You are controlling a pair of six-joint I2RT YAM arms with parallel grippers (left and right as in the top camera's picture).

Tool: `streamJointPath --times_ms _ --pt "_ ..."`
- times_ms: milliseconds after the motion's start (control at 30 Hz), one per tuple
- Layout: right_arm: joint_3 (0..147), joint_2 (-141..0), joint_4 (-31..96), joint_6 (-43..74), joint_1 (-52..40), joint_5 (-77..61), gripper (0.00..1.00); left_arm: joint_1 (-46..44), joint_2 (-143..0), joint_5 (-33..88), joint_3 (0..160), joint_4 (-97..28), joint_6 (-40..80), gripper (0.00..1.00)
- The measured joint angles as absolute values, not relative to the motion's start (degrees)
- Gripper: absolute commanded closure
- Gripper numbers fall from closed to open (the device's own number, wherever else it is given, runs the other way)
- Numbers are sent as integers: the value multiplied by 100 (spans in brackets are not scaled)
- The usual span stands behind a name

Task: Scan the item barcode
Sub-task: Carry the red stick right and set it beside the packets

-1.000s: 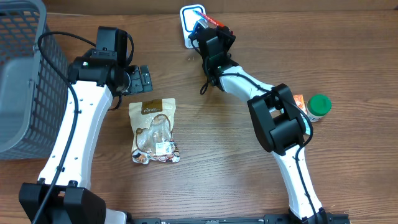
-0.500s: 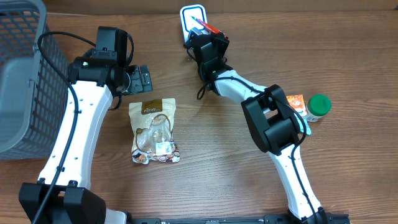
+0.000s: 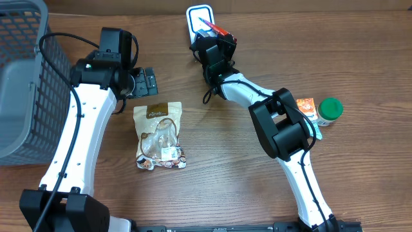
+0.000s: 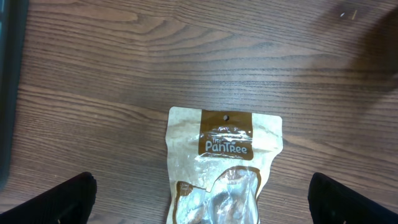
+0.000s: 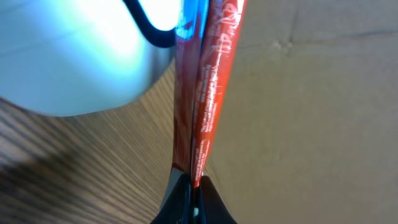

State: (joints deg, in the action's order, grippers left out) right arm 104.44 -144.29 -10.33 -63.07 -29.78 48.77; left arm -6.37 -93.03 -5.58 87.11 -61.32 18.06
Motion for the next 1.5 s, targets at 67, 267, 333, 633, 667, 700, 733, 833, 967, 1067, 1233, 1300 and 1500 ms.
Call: streamJointPath --times_ms 67,267,333,633,667,700,733,833,967,1067,1233,1300,1500 --pt "10444 -14429 -1199 -6287 -3000 4989 97 -637 -9303 -558 8711 -6132 1806 0" --pt "10444 -14291 -1109 -6049 -3148 5133 96 -637 -9303 -558 8711 -6134 1806 0" --pt "10442 -14086 -849 -5916 -3205 5146 97 -637 -9303 -556 8711 -6134 1806 0" --pt "10451 -11996 2650 -3988 -3385 4611 96 -637 -9303 -558 8711 -6132 1806 0" --pt "10464 -11789 3114 -3669 -3371 4436 96 -637 -9303 -558 8711 -6136 1806 0" --pt "10473 -11585 3653 -3269 -3345 4195 96 -637 -9303 -558 8711 -6130 1806 0" --pt "10495 -11402 4134 -2915 -3301 3887 96 -637 -9303 -556 8711 -6134 1806 0" --pt "10508 -11115 5478 -1920 -3114 2886 96 -637 -9303 -558 8711 -6128 1806 0" --pt "10473 -11069 7120 -860 -2685 1610 96 -637 -9303 -558 8711 -6130 1806 0" --pt "10254 -11072 7811 -305 -2373 1066 96 -637 -9303 -558 8711 -6132 1806 0" --pt "9445 -11076 7898 276 -1953 694 96 -637 -9303 -558 8711 -6130 1806 0" --pt "9118 -11076 7741 440 -1820 620 96 -637 -9303 -558 8711 -6132 1806 0" --pt "8278 -11078 7164 703 -1544 670 96 -637 -9303 -558 8711 -6130 1806 0"
